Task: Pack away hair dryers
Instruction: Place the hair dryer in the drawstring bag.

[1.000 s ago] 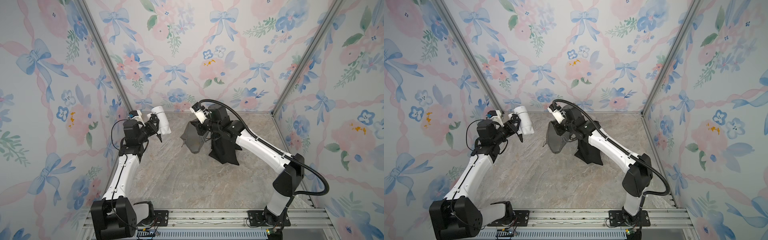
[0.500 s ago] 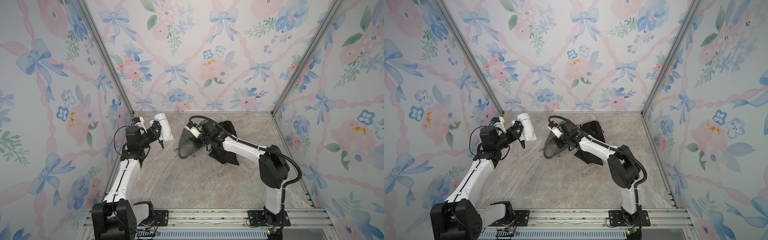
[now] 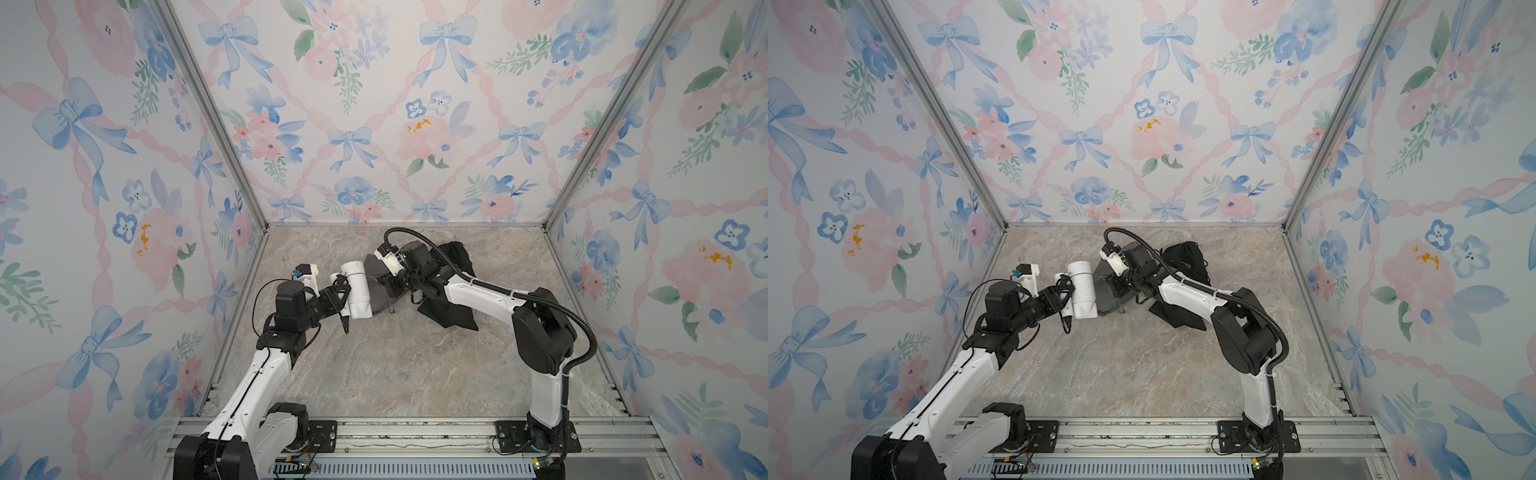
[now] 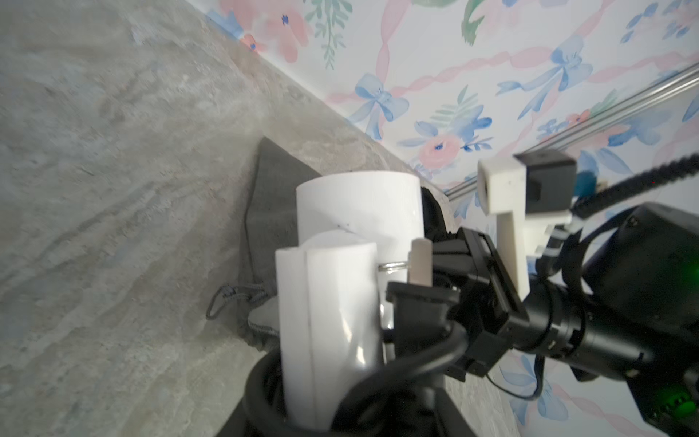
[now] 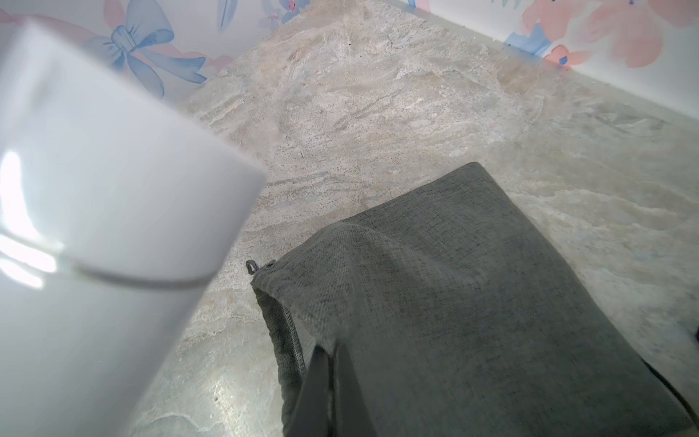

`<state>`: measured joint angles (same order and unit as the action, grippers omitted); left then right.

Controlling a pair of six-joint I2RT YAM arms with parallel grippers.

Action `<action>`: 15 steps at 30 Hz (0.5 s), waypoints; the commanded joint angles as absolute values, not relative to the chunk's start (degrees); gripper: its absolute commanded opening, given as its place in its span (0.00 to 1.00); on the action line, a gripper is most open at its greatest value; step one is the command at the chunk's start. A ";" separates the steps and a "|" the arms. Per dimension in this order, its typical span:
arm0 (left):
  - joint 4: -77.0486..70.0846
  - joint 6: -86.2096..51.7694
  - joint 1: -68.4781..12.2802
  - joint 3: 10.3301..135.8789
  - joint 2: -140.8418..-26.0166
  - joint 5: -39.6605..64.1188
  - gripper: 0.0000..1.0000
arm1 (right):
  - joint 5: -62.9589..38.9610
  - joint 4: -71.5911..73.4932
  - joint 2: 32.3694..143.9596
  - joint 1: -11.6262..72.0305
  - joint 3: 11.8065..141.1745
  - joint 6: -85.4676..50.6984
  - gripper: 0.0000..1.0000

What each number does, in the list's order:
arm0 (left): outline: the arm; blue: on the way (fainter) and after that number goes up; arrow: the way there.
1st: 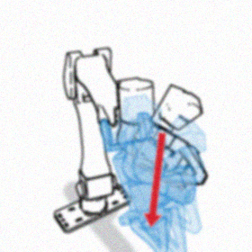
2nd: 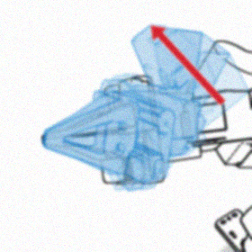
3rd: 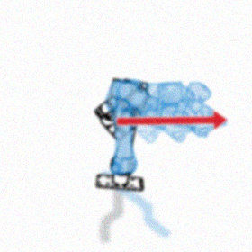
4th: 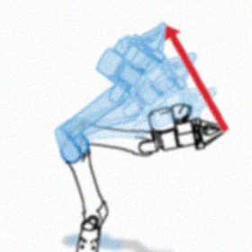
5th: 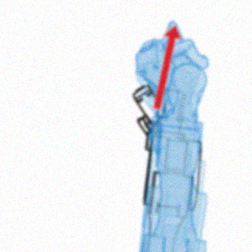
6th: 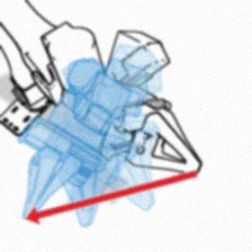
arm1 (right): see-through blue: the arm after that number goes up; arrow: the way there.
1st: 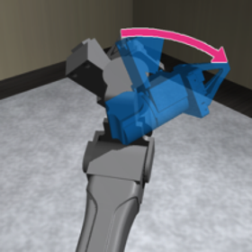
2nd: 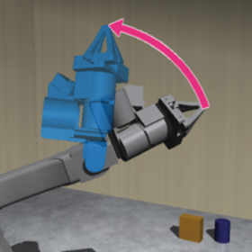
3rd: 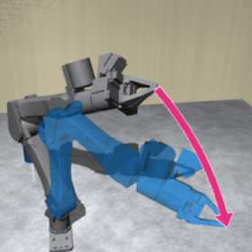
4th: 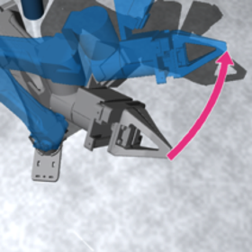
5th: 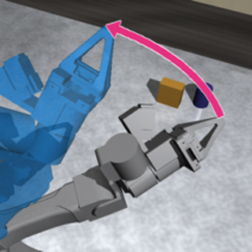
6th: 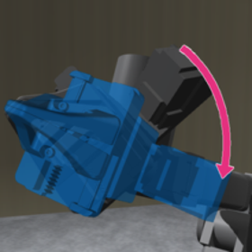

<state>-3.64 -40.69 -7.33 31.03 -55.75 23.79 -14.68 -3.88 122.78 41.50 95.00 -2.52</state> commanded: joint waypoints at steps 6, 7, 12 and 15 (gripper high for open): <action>-7.47 -40.63 -14.74 27.56 -54.90 17.73 0.24 | -17.88 -1.76 122.05 40.26 96.14 -5.16 0.00; -7.47 -40.31 -15.55 27.51 -55.29 16.91 0.24 | -18.14 -1.47 121.84 40.12 95.83 -5.35 0.00; -7.47 -38.24 -19.53 27.99 -58.42 12.49 0.24 | -19.41 -0.11 120.43 39.80 93.92 -6.37 0.00; -7.38 -36.00 -21.90 28.68 -60.46 9.63 0.24 | -20.09 0.28 119.64 39.75 92.91 -6.98 0.00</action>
<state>-3.70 -39.13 -20.32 27.22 -59.42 13.39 -18.26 -1.69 121.84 40.42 94.17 -5.61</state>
